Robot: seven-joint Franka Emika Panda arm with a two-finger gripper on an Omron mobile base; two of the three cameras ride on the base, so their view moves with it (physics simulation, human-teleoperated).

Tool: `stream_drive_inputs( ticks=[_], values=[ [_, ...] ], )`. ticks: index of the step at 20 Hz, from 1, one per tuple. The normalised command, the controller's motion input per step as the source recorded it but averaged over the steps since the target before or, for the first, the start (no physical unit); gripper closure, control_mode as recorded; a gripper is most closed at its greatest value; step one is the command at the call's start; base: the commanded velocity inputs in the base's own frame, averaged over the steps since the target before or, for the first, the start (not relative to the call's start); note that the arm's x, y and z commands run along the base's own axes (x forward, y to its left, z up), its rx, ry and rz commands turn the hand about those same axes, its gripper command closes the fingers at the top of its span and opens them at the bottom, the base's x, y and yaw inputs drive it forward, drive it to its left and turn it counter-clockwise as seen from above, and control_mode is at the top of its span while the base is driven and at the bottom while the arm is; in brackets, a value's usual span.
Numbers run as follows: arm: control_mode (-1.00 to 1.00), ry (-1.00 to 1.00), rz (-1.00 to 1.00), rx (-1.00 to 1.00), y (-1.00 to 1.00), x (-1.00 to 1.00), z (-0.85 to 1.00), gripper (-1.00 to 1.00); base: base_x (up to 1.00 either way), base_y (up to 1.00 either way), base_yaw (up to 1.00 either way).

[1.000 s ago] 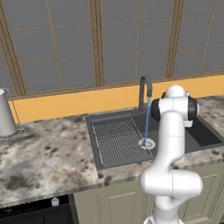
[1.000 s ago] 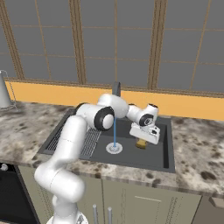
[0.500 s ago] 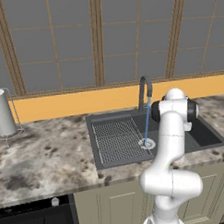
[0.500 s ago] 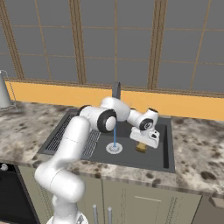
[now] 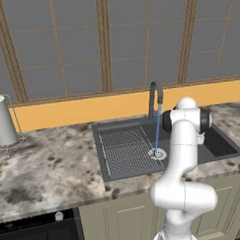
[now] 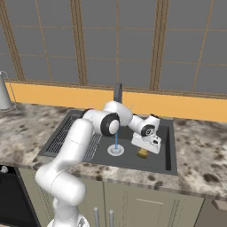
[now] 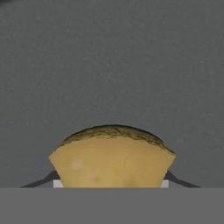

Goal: Soak the sponge with water for a few seconds and then drop it inside the sink.

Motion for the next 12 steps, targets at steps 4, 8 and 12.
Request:
stream_drive_inputs(
  ticks=[4, 8, 12],
  values=[
    [-1.00, 0.01, 0.00, 0.00, 0.00, 0.00, -0.24, 1.00, 0.00, 0.00, 0.00],
    [-1.00, 0.01, 0.00, 0.00, 0.00, 0.00, 0.00, 1.00, 0.00, 0.00, 0.00],
    [-1.00, 0.00, 0.00, 0.00, 0.00, 0.00, 0.00, -1.00, 0.00, 0.00, 0.00]
  ],
)
